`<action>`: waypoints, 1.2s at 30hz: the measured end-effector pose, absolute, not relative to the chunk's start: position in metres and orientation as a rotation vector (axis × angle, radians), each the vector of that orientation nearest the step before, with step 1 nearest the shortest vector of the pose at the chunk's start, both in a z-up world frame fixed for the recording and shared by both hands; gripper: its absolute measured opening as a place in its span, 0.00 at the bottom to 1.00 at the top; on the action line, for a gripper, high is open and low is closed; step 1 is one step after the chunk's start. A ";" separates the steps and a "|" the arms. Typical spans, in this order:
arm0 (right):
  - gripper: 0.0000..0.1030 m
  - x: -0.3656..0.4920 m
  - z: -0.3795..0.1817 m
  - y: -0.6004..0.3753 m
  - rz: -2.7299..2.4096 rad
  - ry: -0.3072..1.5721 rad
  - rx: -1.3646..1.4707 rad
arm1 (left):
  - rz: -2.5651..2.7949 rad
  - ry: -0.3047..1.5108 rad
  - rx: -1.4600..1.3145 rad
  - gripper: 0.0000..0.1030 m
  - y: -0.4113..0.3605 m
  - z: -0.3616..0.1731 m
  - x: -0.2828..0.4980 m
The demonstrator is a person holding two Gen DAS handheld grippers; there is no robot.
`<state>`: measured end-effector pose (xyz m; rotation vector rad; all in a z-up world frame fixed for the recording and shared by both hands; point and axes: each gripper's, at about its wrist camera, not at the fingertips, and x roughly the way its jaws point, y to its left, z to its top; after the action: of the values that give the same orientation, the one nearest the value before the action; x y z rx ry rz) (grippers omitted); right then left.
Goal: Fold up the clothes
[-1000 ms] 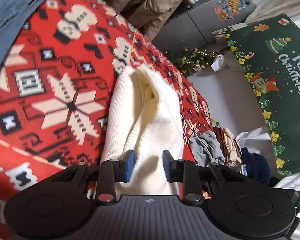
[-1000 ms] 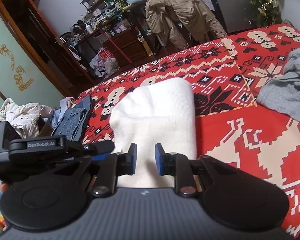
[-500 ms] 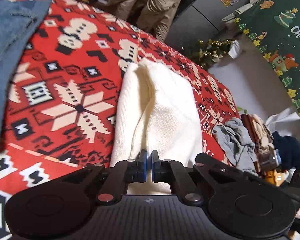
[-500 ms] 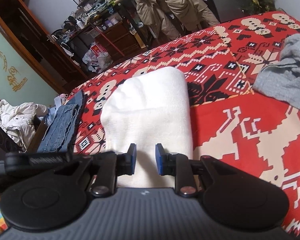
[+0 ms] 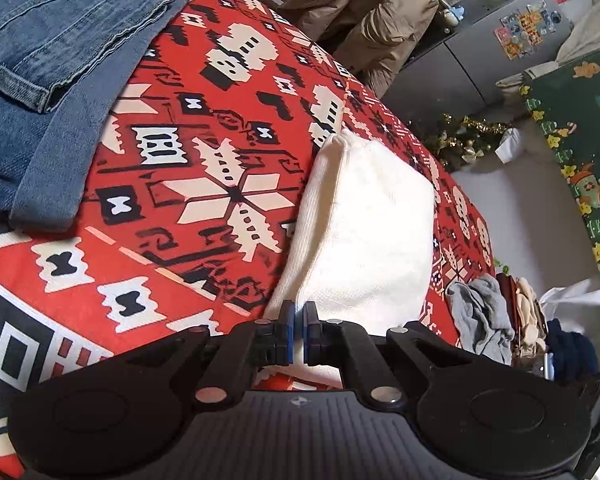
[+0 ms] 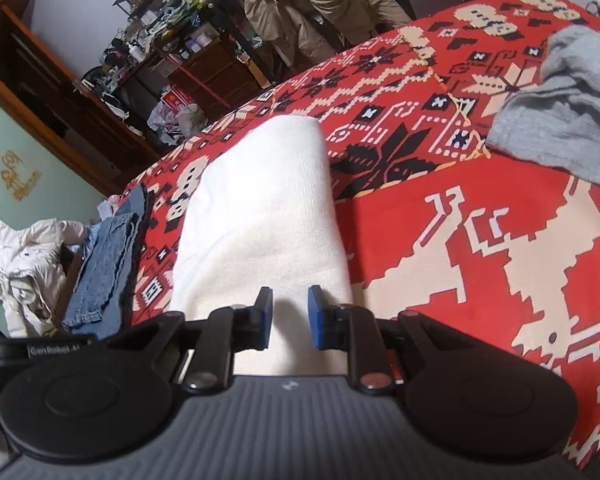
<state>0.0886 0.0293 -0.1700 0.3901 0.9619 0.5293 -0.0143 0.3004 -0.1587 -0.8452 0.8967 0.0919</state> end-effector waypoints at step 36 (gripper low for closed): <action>0.07 0.118 -0.136 0.072 0.640 0.722 0.197 | 0.093 0.789 -0.810 0.09 0.303 -0.126 -0.004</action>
<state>0.1185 0.0720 -0.1361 0.1972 0.7217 0.6399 -0.0037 0.3031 -0.1256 -0.8096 0.7886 0.0933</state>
